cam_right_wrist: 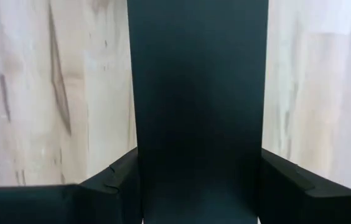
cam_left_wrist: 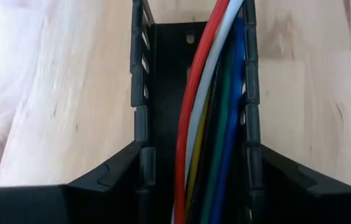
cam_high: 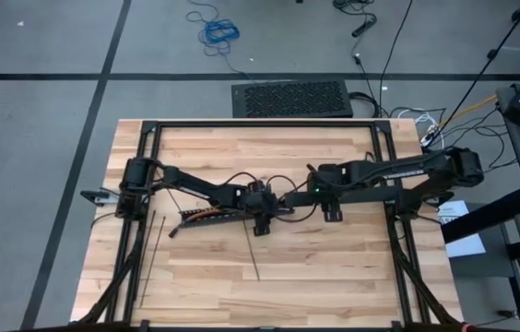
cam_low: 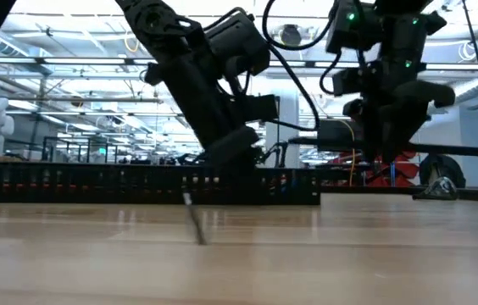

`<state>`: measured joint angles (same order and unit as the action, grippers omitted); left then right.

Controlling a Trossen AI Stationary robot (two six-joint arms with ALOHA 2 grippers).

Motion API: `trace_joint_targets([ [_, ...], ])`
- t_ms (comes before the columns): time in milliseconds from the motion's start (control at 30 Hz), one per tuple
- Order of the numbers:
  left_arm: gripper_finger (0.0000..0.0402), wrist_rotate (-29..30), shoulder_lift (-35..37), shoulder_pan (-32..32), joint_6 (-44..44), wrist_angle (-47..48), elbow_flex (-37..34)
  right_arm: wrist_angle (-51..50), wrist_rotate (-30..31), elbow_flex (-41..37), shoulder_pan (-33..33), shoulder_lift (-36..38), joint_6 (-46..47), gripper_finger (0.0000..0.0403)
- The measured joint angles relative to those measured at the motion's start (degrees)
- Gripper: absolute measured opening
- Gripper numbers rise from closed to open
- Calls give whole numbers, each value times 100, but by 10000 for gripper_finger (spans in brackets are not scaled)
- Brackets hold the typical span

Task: Ziptie cables
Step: Insert the cover on the black cable duct

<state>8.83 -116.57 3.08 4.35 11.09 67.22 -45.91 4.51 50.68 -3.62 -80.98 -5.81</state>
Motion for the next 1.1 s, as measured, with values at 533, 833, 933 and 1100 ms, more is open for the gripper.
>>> trace_joint_targets([
  [533,234,-7,2,54,-65,228,-30,696,-183,44,79,-684,75,213],
  [833,234,-31,2,30,-65,205,-35,673,-144,343,149,-1152,64,213],
  [933,234,-26,2,30,-56,192,-36,688,-119,353,151,-1323,67,213],
  [1100,234,-18,1,30,-56,118,-50,686,-110,367,149,-1465,84,213],
])
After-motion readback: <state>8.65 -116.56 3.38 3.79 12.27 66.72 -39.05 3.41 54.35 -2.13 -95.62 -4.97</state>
